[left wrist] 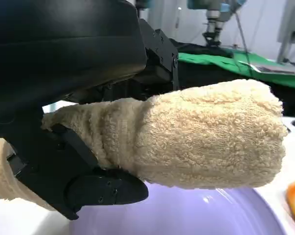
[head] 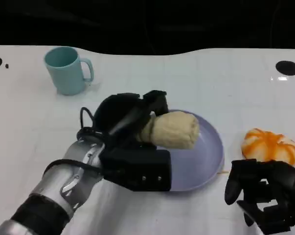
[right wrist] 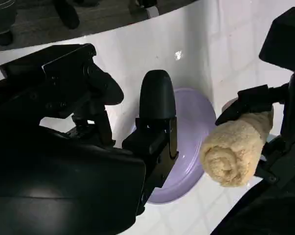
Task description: Grasp the towel on the left side of the plate with the left hand and place it into the plate.
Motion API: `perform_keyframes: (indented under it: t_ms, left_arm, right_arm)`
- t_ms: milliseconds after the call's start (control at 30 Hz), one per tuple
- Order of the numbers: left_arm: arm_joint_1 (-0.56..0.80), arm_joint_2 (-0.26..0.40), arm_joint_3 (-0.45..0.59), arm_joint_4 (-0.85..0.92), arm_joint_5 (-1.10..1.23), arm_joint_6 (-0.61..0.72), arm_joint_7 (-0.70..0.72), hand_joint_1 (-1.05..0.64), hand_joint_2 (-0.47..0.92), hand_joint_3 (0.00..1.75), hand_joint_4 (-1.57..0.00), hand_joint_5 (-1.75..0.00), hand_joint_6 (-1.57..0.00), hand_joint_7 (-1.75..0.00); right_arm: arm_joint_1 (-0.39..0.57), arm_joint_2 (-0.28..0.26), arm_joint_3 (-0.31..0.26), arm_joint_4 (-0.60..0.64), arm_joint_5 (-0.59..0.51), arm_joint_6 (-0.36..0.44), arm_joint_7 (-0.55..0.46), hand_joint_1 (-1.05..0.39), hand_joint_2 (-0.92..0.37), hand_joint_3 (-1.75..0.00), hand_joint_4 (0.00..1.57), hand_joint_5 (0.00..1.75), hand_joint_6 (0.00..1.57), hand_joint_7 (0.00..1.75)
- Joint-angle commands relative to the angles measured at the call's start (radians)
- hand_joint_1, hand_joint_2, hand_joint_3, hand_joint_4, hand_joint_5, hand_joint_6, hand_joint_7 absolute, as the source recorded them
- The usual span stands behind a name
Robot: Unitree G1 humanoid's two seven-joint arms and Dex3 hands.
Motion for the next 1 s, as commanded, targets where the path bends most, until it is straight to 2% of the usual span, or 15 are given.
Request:
perform_keyframes:
  t_ms: [33,67,100,133,167,200,267,300,333,400,500,600,667,1000]
  left_arm:
    - [-0.028,-0.008,-0.008,0.020,-0.011,0.007,-0.065,-0.20,0.54,0.88,-0.84,-1.75,-0.64,-1.66]
    - [-0.029,-0.012,-0.007,0.020,-0.017,0.011,-0.084,-0.20,0.60,0.69,-0.76,-1.75,-0.72,-1.34]
    - [-0.031,-0.016,-0.004,0.021,-0.026,0.015,-0.109,-0.21,0.66,0.56,-0.73,-1.75,-0.77,-1.20]
    - [-0.033,-0.018,-0.004,0.022,-0.030,0.015,-0.129,-0.22,0.72,0.41,-0.71,-1.56,-0.79,-0.97]
    - [-0.037,-0.013,-0.009,0.021,-0.029,0.010,-0.151,-0.26,0.81,0.23,-0.69,-1.32,-0.80,-0.66]
    - [-0.039,-0.007,-0.013,0.015,-0.028,0.007,-0.174,-0.28,0.86,0.13,-0.66,-1.18,-0.78,-0.44]
    - [-0.038,0.004,-0.019,0.001,-0.022,0.000,-0.200,-0.34,0.91,0.04,-0.56,-1.11,-0.71,-0.13]
    - [-0.037,0.007,-0.021,-0.005,-0.020,0.001,-0.209,-0.36,0.91,0.03,-0.52,-1.03,-0.66,-0.07]
    - [-0.038,0.013,-0.028,-0.016,-0.009,0.012,-0.228,-0.38,0.92,0.02,-0.51,-0.94,-0.63,-0.03]
    - [-0.041,0.023,-0.042,-0.031,0.010,0.035,-0.268,-0.50,0.92,0.01,-0.42,-0.45,-0.43,-0.01]
    - [-0.041,0.035,-0.050,-0.048,0.024,0.051,-0.310,-0.63,0.91,0.00,-0.30,-0.16,-0.23,0.00]
    - [-0.035,0.045,-0.051,-0.072,0.033,0.067,-0.335,-0.76,0.92,0.01,-0.19,-0.07,-0.09,0.00]
    - [-0.027,0.055,-0.043,-0.097,0.035,0.070,-0.342,-0.81,0.92,0.01,-0.17,-0.06,-0.07,0.00]
    - [0.072,0.115,0.055,-0.258,-0.078,0.076,-0.402,-0.86,0.92,0.07,-0.18,-0.07,-0.10,-0.02]
  right_arm:
    - [0.005,-0.019,-0.002,-0.014,-0.002,0.003,0.003,0.08,-0.66,-1.00,0.66,1.69,0.65,1.45]
    - [0.005,-0.019,-0.001,-0.015,-0.003,0.007,0.003,0.07,-0.66,-1.00,0.66,1.69,0.65,1.45]
    - [0.005,-0.020,-0.001,-0.016,-0.004,0.009,0.003,0.07,-0.66,-0.99,0.66,1.69,0.65,1.45]
    - [0.005,-0.021,-0.001,-0.018,-0.005,0.011,0.004,0.07,-0.66,-0.99,0.66,1.69,0.65,1.45]
    - [0.005,-0.022,-0.001,-0.019,-0.006,0.011,0.004,0.07,-0.66,-0.99,0.66,1.69,0.65,1.45]
    - [0.005,-0.023,-0.001,-0.020,-0.006,0.012,0.005,0.07,-0.66,-0.99,0.66,1.69,0.65,1.45]
    - [0.004,-0.024,-0.001,-0.022,-0.005,0.015,0.005,0.07,-0.66,-0.98,0.65,1.69,0.65,1.45]
    - [0.003,-0.024,-0.002,-0.023,-0.004,0.018,0.005,0.07,-0.66,-0.98,0.65,1.69,0.65,1.45]
    - [0.003,-0.023,-0.002,-0.022,-0.003,0.018,0.005,0.07,-0.66,-0.98,0.65,1.69,0.65,1.45]
    - [0.002,-0.021,-0.004,-0.020,0.000,0.018,0.005,0.08,-0.66,-0.98,0.66,1.69,0.65,1.45]
    - [0.001,-0.023,-0.004,-0.020,0.000,0.016,0.006,0.08,-0.66,-0.99,0.66,1.69,0.65,1.46]
    - [-0.001,-0.025,-0.004,-0.023,-0.001,0.024,0.006,0.07,-0.66,-0.99,0.66,1.70,0.65,1.45]
    - [-0.001,-0.024,-0.006,-0.017,0.002,0.015,0.008,0.08,-0.66,-1.00,0.65,1.70,0.64,1.45]
    - [-0.002,-0.024,-0.009,-0.006,0.001,-0.001,0.012,0.08,-0.65,-1.00,0.66,1.70,0.65,1.45]
